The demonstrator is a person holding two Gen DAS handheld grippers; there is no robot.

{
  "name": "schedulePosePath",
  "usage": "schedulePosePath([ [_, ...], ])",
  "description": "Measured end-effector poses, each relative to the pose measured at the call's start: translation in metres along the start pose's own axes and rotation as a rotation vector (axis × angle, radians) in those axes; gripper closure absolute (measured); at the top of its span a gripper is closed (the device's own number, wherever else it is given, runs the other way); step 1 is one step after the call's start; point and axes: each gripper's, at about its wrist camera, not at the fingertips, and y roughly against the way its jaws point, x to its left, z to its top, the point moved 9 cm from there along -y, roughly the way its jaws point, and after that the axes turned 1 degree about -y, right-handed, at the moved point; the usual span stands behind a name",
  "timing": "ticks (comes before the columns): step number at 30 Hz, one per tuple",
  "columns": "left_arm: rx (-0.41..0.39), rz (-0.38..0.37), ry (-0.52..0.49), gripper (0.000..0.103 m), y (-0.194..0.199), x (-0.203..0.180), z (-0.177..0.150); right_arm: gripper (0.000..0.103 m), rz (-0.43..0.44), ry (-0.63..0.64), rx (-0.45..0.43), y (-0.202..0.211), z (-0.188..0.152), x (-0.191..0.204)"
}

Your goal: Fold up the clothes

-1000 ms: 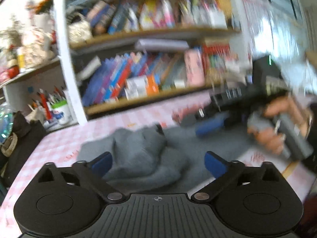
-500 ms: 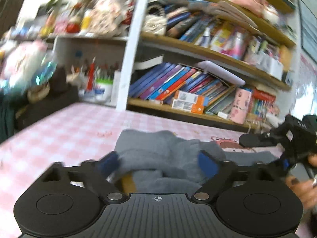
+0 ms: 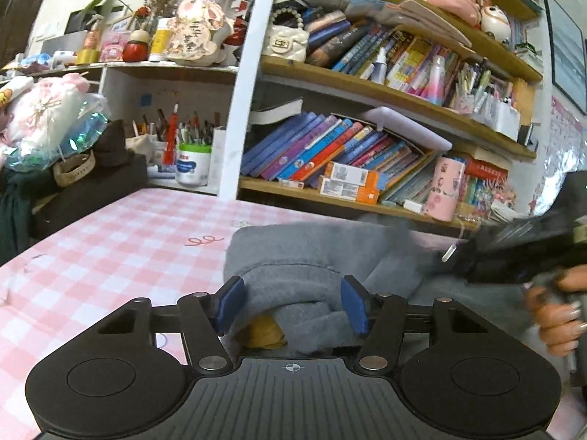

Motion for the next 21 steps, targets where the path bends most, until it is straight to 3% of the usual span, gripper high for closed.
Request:
schedulePosePath([
  [1,0.008,-0.001,-0.006,0.044,-0.001,-0.001,-0.001,0.086,-0.047,-0.028,0.026,-0.008,-0.005,-0.014],
  [2,0.015,0.008,-0.016,0.043,-0.002,-0.003,-0.003,0.085,-0.035,-0.064,0.029,-0.011,-0.008,-0.022],
  [4,0.029,0.017,-0.009,0.030,-0.001,-0.001,-0.005,0.079,-0.022,-0.104,0.028,-0.009,-0.008,-0.027],
  [5,0.036,0.020,0.003,0.028,0.000,0.001,-0.006,0.068,-0.031,-0.094,0.023,-0.006,-0.006,-0.025],
  [8,0.003,0.023,0.040,0.018,0.012,0.005,0.001,0.064,-0.051,-0.044,-0.029,0.012,-0.002,-0.018],
  [10,-0.032,0.031,0.043,0.004,0.021,0.005,0.009,0.057,-0.048,-0.026,-0.055,0.025,-0.002,-0.014],
  [14,-0.052,0.082,0.020,0.000,0.030,0.004,0.015,0.041,-0.056,0.019,-0.080,0.045,-0.007,-0.008],
  [21,-0.012,0.153,0.026,0.000,0.034,0.004,0.008,0.032,-0.075,0.085,-0.100,0.067,-0.023,0.005],
])
